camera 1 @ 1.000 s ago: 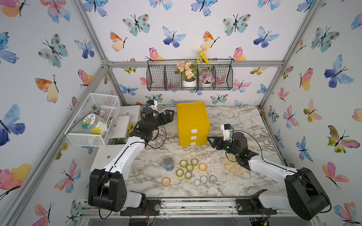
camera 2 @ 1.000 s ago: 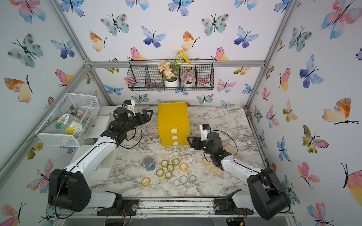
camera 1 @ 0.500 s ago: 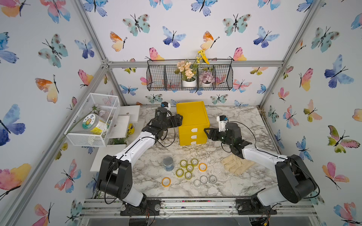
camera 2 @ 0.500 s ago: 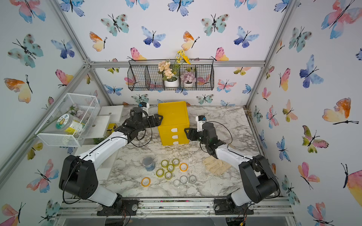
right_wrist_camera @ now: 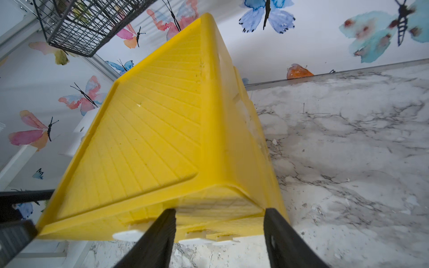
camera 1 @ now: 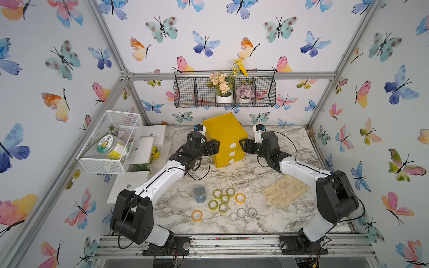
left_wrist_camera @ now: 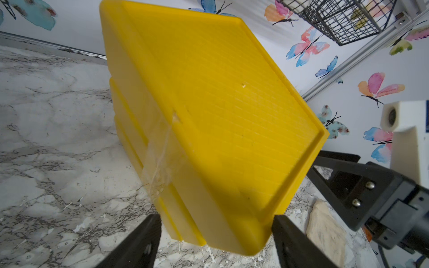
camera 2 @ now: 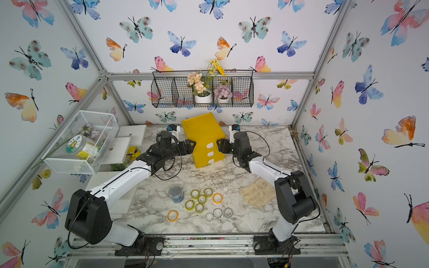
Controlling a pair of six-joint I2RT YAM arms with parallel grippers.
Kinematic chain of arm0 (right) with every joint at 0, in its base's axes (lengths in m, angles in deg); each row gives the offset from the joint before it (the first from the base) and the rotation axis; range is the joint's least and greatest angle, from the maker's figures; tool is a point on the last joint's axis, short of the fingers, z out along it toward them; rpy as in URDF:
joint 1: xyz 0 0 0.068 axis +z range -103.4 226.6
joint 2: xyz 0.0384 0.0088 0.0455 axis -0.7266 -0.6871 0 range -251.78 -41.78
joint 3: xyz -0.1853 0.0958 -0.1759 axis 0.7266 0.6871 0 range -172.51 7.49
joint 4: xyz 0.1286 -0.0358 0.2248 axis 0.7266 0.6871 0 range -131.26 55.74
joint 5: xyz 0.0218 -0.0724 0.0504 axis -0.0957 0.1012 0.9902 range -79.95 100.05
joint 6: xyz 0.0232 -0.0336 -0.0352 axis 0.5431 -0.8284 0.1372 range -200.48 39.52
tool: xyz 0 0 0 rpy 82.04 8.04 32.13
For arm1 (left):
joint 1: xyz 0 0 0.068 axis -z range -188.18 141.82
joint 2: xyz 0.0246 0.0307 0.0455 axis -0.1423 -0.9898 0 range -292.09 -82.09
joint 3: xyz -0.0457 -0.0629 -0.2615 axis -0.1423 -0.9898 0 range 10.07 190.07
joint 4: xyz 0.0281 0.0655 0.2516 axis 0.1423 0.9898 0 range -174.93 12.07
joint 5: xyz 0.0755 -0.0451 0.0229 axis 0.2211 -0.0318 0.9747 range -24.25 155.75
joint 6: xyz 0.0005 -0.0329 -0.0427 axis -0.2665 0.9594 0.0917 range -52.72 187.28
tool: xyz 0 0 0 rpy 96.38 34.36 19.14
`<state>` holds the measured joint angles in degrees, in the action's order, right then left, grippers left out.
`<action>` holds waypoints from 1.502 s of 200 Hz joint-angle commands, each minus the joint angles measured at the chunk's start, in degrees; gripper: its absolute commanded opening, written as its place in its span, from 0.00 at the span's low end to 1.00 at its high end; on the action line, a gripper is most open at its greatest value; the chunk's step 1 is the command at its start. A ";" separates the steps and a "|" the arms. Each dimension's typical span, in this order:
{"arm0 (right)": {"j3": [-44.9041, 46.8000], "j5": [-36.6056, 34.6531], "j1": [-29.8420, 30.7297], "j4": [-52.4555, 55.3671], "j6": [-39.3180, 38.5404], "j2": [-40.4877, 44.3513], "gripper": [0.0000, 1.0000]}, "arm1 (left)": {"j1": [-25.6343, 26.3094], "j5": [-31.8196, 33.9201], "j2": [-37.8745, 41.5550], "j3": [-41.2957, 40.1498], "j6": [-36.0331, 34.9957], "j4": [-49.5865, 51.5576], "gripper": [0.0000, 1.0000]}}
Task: Place the transparent tape into the drawer according to color
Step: Adjust the storage box at the center of the board, then open the drawer in the storage box.
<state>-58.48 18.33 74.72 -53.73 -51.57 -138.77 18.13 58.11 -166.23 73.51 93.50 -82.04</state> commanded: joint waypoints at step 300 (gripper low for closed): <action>17.35 6.68 5.00 -46.54 50.86 -3.83 0.69 | -4.86 -4.71 -7.53 8.58 -1.50 0.27 0.86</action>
<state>-38.79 24.86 79.18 -99.15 -0.91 -141.50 13.62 55.14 -173.07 81.77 92.93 -81.23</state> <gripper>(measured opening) 0.695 0.865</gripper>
